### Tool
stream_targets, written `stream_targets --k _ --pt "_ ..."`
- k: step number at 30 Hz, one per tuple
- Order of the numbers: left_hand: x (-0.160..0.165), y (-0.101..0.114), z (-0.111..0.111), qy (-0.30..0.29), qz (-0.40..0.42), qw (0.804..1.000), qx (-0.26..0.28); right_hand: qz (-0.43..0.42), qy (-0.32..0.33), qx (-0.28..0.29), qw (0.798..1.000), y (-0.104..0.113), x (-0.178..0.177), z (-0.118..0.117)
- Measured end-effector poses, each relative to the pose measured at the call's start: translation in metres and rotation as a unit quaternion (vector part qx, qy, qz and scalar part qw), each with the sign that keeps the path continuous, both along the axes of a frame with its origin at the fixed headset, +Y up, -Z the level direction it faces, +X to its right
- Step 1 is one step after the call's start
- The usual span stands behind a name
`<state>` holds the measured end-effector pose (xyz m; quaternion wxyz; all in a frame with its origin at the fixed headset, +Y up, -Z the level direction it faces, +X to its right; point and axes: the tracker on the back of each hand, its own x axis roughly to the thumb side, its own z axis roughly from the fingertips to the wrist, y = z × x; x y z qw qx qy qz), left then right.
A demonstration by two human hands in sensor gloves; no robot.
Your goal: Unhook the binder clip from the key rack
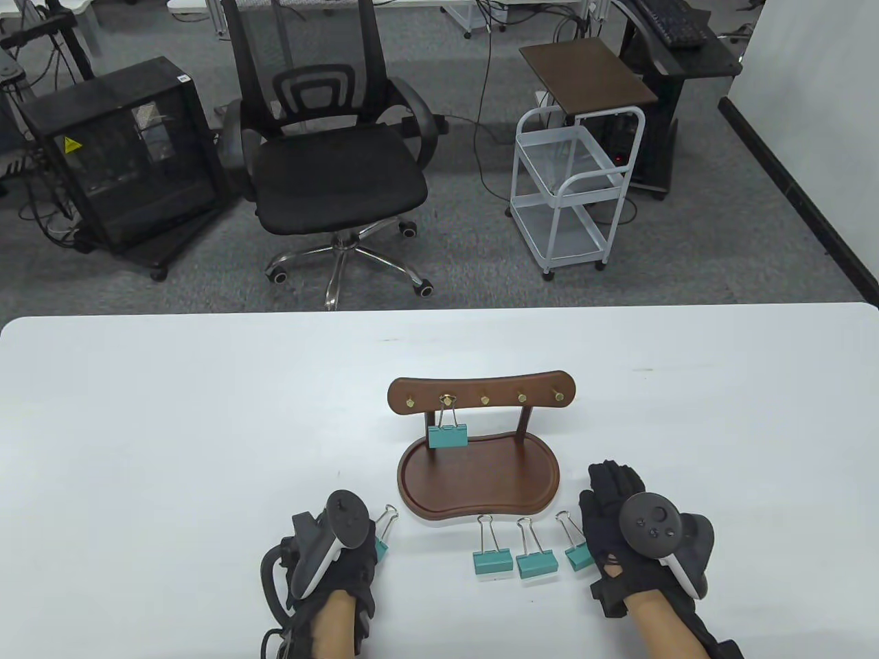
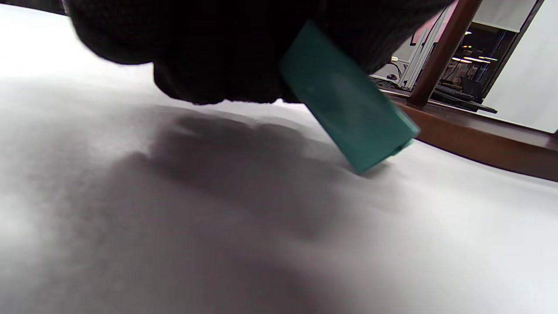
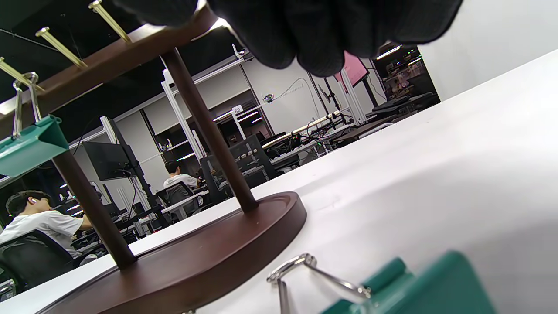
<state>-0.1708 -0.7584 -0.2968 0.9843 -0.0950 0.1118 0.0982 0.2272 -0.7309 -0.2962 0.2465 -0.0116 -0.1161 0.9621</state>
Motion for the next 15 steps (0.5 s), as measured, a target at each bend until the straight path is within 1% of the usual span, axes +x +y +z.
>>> stream_targets --k 8,15 --pt "0.0002 0.0024 0.0014 0.005 -0.023 1.0 0.006 -0.003 -0.002 -0.001 1.0 0.0004 0.001 0.0001" --pt "-0.0046 0.0065 0.0034 0.017 -0.014 0.999 0.026 -0.003 -0.002 -0.002 1.0 0.0004 0.0011 0.0001"
